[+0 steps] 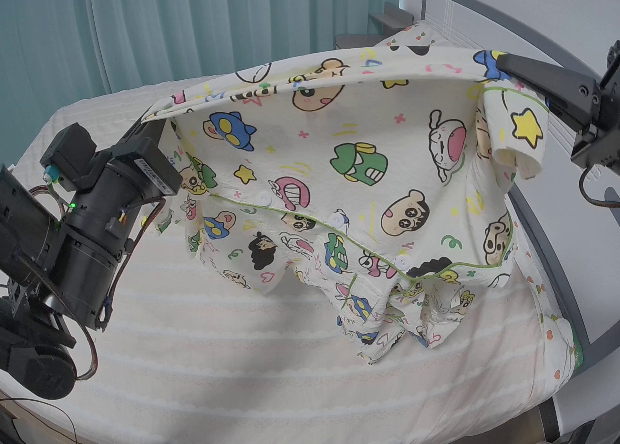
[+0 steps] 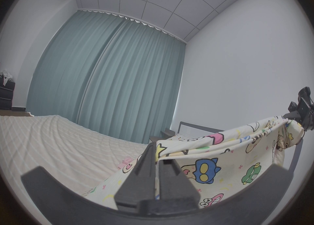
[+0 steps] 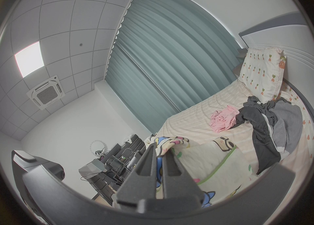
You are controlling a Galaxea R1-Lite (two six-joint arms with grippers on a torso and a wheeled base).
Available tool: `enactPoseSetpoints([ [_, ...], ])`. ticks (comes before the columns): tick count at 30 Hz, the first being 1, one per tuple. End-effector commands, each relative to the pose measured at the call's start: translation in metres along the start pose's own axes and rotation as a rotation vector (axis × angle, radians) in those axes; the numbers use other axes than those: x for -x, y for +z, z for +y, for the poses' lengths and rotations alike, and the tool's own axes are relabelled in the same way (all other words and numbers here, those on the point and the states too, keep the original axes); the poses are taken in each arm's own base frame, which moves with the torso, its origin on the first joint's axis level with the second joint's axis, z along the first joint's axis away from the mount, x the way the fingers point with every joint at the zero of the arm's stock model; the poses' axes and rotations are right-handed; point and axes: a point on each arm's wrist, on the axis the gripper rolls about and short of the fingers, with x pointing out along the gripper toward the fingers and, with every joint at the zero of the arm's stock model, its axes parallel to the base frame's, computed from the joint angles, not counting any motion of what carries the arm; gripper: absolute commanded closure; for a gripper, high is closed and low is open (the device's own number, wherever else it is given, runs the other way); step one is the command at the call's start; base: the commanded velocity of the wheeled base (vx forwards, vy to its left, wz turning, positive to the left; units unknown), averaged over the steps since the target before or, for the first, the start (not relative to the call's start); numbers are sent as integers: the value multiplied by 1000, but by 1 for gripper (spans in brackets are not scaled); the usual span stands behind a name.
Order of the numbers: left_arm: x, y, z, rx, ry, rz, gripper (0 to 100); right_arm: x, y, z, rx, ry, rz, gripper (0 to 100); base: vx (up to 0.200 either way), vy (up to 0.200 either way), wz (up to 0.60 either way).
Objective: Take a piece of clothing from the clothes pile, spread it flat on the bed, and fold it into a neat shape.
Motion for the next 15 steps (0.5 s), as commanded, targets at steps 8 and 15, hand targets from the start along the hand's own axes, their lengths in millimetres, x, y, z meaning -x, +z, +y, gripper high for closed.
enactPoseSetpoints([
  [8, 6, -1, 3, -1, 6, 10, 100, 8, 4, 5, 5, 20, -19, 100, -175, 0, 0],
  [15, 16, -9, 3, -21, -10, 51, 100, 10, 1, 4, 2, 24, -7, 100, 0, 0, 0],
])
